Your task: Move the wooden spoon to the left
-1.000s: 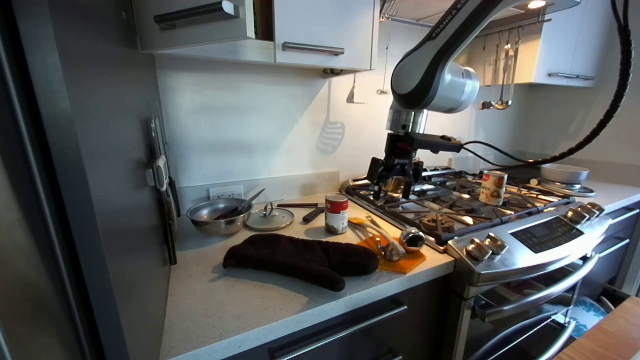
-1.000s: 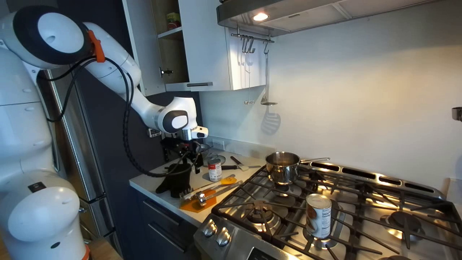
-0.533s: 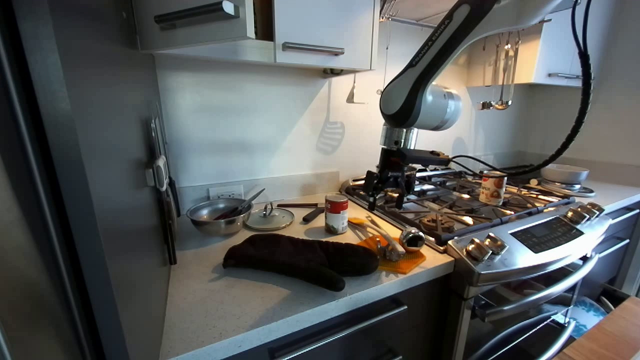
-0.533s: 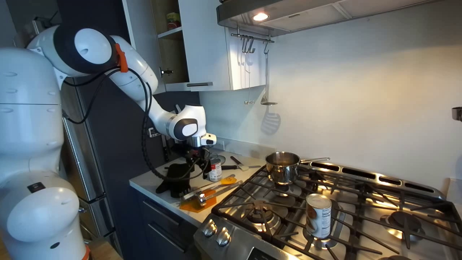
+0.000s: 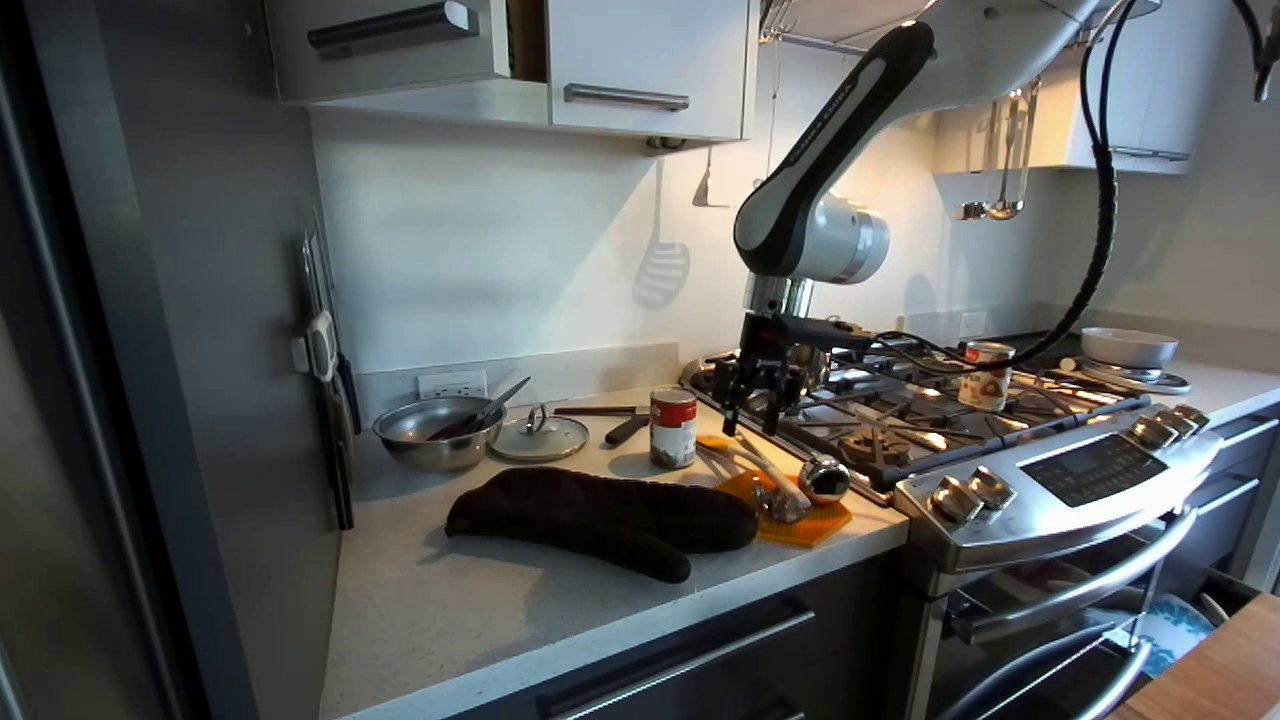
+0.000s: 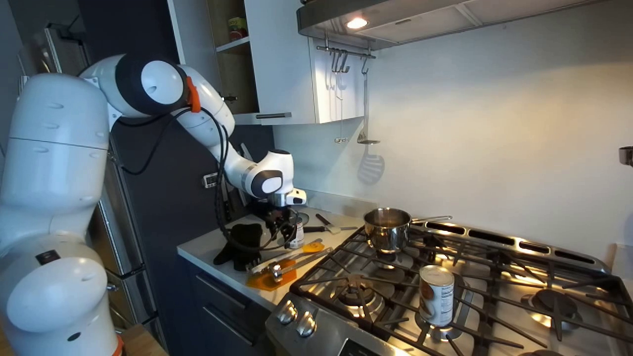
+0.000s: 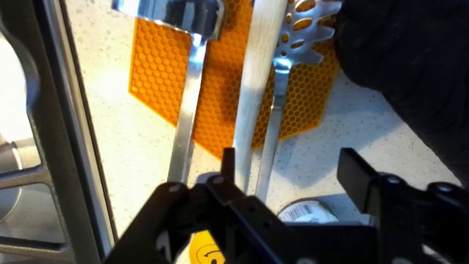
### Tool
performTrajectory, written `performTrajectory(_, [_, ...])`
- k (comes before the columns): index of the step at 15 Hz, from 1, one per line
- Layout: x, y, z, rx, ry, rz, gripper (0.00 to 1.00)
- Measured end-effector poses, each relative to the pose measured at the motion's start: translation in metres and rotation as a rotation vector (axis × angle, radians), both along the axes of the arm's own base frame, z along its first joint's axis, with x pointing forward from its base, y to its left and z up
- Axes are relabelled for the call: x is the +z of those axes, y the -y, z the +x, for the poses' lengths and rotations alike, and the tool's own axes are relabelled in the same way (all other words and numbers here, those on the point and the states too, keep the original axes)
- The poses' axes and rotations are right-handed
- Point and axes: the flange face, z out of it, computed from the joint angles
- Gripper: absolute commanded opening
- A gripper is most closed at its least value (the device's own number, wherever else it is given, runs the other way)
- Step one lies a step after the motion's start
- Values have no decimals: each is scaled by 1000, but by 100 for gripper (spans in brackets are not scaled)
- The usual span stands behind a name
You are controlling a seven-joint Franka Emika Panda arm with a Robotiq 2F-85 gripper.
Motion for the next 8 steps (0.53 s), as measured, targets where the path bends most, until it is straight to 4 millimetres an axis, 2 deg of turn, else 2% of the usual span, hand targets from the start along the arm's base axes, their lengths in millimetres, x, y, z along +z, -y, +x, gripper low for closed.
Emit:
performTrajectory(3, [-8,5,11,-4,-1,6,30])
performTrajectory(4, [-11,6,14,-7,-3,7,29])
performTrajectory(6, [-19,8,18,-11,-10,8,35])
performTrajectory(7, [-23,9,20,-14,-15,9,34])
performTrajectory(8, [-27,10,21,-16,-20,9,37])
